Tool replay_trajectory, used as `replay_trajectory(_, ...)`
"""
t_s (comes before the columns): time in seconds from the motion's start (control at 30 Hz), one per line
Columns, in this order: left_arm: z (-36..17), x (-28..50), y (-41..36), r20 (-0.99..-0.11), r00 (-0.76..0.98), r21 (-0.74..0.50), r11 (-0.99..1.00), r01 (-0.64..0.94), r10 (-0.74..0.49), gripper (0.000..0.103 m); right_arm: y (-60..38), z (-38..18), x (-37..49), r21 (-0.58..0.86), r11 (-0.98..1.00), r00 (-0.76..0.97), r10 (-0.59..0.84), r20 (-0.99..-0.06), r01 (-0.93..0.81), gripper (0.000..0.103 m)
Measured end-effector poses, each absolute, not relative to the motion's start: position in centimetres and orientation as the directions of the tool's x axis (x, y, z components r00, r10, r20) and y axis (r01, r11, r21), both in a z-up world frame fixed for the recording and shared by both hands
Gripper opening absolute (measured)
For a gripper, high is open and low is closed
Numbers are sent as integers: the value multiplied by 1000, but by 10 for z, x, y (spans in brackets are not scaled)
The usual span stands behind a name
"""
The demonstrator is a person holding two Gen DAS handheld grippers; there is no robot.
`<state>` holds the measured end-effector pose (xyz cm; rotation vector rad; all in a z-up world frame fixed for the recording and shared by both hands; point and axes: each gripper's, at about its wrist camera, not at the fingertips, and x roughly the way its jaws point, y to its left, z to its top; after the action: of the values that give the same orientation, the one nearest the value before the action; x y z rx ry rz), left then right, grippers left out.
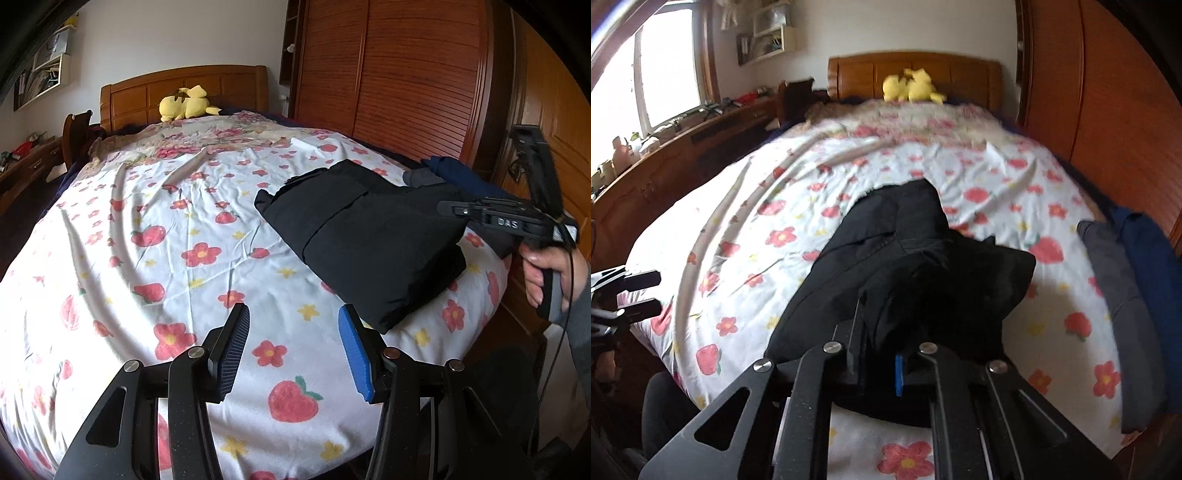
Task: Fold large clothes
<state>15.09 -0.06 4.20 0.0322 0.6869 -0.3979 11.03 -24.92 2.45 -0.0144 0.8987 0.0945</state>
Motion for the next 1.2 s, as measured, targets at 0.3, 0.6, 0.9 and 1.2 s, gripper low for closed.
replay_trajectory(0.3, 36, 162, -23, -635, 690, -92, 921, 378, -346, 52, -323, -32, 102, 40, 995, 508, -13, -861, 93, 10)
replay_trajectory(0.6, 32, 187, -48, -637, 687, -81, 916, 392, -350, 52, -322, -40, 93, 34, 998, 534, 3, -845, 47, 10)
replay_trajectory(0.9, 13, 228, -68, -645, 670, -100, 910, 403, -368, 53, -319, -10, 87, -24, 1000, 581, -18, -814, -2, 24)
replay_trajectory(1.2, -1, 262, -79, -650, 662, -99, 906, 412, -372, 53, -309, 10, 96, 7, 999, 603, 26, -798, -33, 38)
